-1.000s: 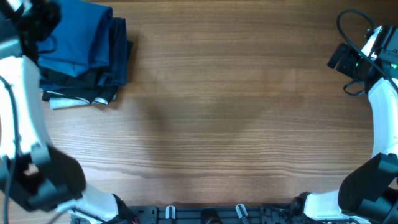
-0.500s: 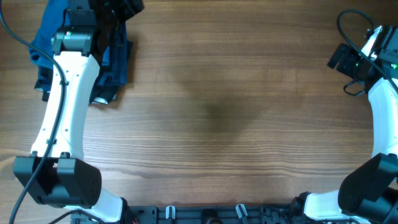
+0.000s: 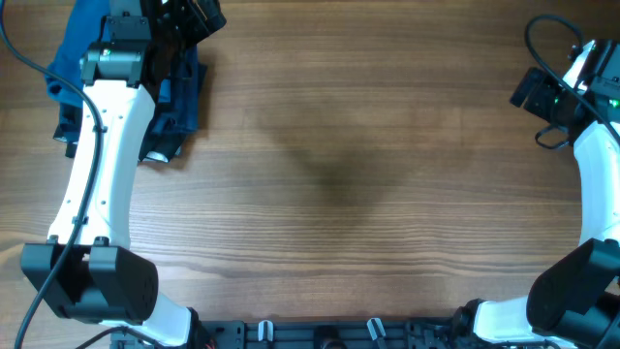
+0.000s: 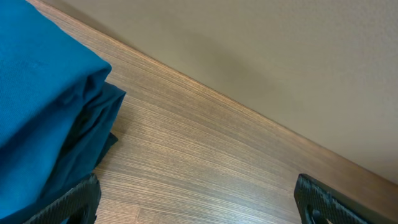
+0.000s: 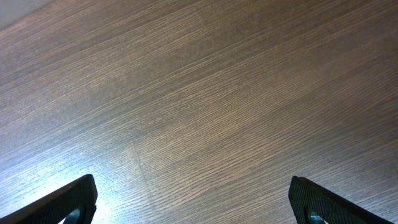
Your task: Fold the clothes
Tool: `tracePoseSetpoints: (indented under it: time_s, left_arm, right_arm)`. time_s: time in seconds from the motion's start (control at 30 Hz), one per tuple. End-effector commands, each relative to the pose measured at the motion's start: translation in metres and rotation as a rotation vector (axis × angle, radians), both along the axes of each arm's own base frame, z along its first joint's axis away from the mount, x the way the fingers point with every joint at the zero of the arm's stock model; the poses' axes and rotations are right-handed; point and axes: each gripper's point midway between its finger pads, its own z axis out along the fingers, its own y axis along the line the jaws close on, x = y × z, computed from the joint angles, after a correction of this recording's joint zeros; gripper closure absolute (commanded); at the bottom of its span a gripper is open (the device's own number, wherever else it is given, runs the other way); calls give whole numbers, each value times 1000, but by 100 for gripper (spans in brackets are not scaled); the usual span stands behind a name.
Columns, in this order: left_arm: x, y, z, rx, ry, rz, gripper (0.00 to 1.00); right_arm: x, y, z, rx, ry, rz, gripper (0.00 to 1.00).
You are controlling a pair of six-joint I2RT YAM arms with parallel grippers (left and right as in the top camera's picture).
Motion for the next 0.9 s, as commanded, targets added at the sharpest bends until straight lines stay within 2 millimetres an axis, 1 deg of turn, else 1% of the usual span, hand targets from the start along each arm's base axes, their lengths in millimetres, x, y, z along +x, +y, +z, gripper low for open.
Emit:
tracePoseSetpoints:
  time_s: [0.0,0.07,0.1,0.17,0.2,0.23,0.27,0.3,0.37,0.4,0.47,0.53,0.6,0.63,0.7,0.77,0.83,0.87]
  left_arm:
    - [0,2,0,9,-3,9,0]
    - [0,2,0,9,-3,9,0]
    - [0,2,0,9,-3,9,0]
    - [0,2,0,9,-3,9,0]
    - [0,2,0,9,-3,9,0]
    - [0,2,0,9,-3,9,0]
    - [0,2,0,9,-3,9,0]
    - [0,2,0,9,-3,9,0]
    - [0,2,0,9,-3,9,0]
    - [0,2,0,9,-3,9,0]
    - [0,2,0,9,-3,9,0]
    - [0,2,0,9,-3,9,0]
    - [0,2,0,9,-3,9,0]
    - [0,2,0,9,-3,9,0]
    - [0,2,0,9,-3,9,0]
    - [0,2,0,9,-3,9,0]
    - [0,2,0,9,-3,9,0]
    - [0,2,0,9,-3,9,0]
  right_arm:
    - [2,0,-1,-4,3,-19,1]
    - [0,0,10,-13,-20,-19,0]
    - [-2,2,23,-23,-49,-18,0]
    - [-7,8,55,-49,-125,-7,0]
    - [-17,18,93,-78,-217,6,0]
    - [-22,22,109,-91,-254,12,0]
    - [-32,30,135,-111,-322,23,0]
    - [-39,35,150,-122,-359,30,1]
    - [-60,53,189,-149,-469,59,0]
    - [-74,67,212,-162,-537,87,1]
    - [-99,92,243,-170,-641,144,0]
    - [-124,120,268,-163,-733,219,0]
    - [-153,143,285,-147,-811,292,1]
    - [-169,150,295,-144,-859,315,0]
    - [-198,159,306,-131,-934,353,0]
    - [-222,165,306,-118,-989,389,1]
    - [-239,168,297,-111,-1017,411,0]
    - [-244,168,288,-111,-1020,410,0]
